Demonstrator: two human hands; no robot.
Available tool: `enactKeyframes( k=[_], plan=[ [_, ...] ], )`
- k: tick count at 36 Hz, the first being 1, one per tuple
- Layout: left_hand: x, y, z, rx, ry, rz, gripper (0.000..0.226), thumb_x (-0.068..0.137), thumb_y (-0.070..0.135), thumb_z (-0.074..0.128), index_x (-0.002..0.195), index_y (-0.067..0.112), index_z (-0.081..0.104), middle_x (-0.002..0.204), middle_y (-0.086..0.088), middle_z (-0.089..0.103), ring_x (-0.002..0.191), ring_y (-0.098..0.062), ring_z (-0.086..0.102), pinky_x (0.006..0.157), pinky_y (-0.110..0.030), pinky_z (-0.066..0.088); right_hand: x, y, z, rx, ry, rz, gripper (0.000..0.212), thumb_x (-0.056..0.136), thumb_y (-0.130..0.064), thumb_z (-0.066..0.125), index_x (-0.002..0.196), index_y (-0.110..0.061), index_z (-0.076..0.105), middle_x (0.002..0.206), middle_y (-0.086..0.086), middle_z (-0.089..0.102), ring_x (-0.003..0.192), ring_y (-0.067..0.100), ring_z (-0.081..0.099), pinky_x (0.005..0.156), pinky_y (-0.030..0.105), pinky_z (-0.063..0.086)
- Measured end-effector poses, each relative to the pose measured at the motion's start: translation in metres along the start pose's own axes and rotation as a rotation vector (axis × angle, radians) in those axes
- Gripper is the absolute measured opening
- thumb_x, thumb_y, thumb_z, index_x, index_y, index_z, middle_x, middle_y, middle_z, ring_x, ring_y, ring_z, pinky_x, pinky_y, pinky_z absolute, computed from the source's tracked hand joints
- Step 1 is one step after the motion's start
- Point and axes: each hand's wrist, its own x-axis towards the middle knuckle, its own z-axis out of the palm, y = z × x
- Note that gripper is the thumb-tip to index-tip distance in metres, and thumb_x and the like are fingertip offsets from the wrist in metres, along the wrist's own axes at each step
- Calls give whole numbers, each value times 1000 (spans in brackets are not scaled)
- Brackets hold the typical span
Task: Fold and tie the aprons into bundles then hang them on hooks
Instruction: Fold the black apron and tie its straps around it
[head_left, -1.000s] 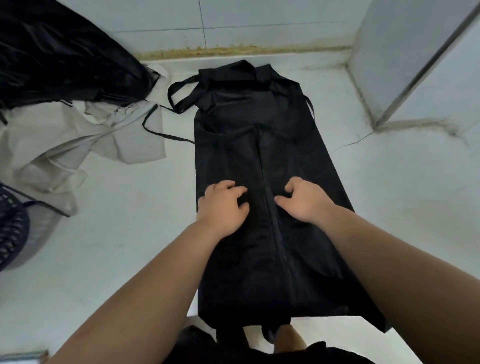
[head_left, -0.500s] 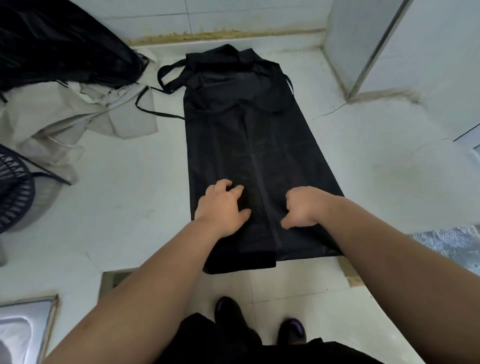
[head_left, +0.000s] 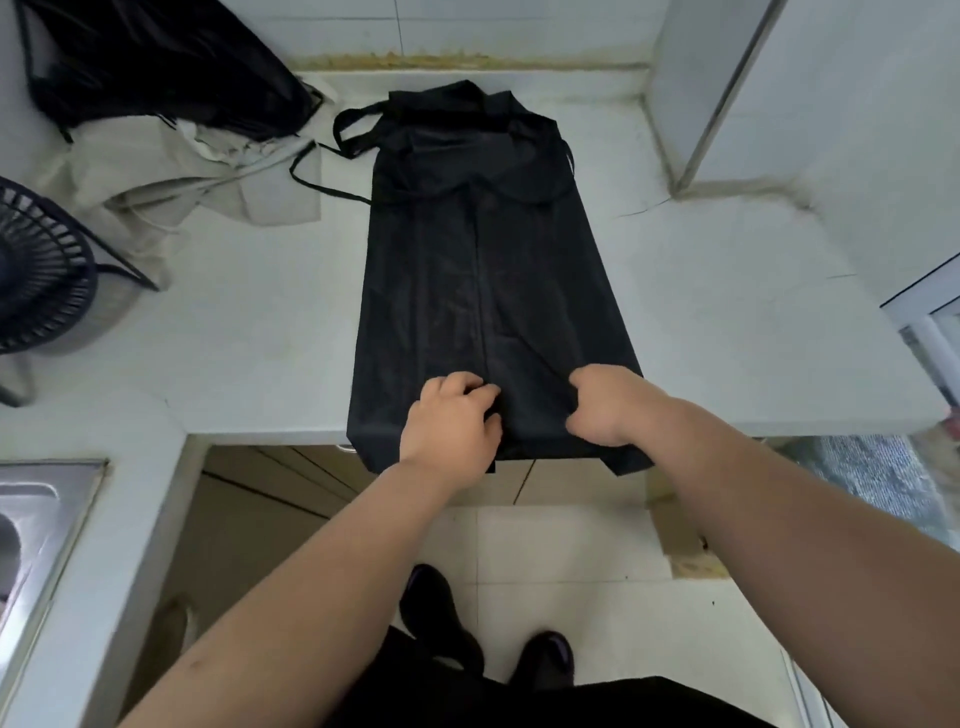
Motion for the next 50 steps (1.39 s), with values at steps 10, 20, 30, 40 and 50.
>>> enactKeyframes(
  k=[10, 20, 30, 40, 50],
  plan=[
    [-5, 18, 1, -313, -81, -49, 39, 100, 15, 37, 137, 10, 51, 154, -4, 33, 145, -20, 21, 115, -26, 13, -39, -4, 10, 512, -158, -248, 35, 91, -20, 58, 126, -20, 61, 129, -6, 58, 119, 12, 52, 98, 22, 37],
    [-8, 47, 12, -262, 93, -387, 43, 91, 58, 48, 100, 21, 68, 121, -5, 53, 116, -28, 41, 95, -44, 44, -27, 59, 29, 567, 412, 156, 48, 92, -4, 39, 138, -16, 43, 141, 10, 44, 126, 29, 46, 101, 33, 38],
    [1, 59, 21, -300, 100, -455, 46, 88, 55, 57, 110, 16, 69, 126, -9, 49, 122, -30, 35, 96, -34, 34, -31, 73, 35, 743, 302, 24, 61, 87, -9, 64, 140, -13, 34, 118, 4, 57, 91, 16, 53, 76, 24, 41],
    [7, 59, 18, -278, 100, -512, 42, 85, 50, 64, 97, 11, 71, 117, -11, 50, 114, -29, 42, 99, -34, 37, -23, 76, 38, 750, 259, 31, 27, 96, -14, 40, 119, -14, 55, 68, -7, 47, 61, 10, 45, 54, 20, 33],
    [6, 70, 27, -345, 225, -558, 35, 88, 43, 64, 66, 15, 63, 103, -9, 59, 112, -29, 45, 97, -33, 36, -10, 77, 53, 727, 269, 59, 25, 98, -27, 37, 109, -24, 58, 96, 1, 47, 71, 12, 42, 70, 24, 39]
  ],
)
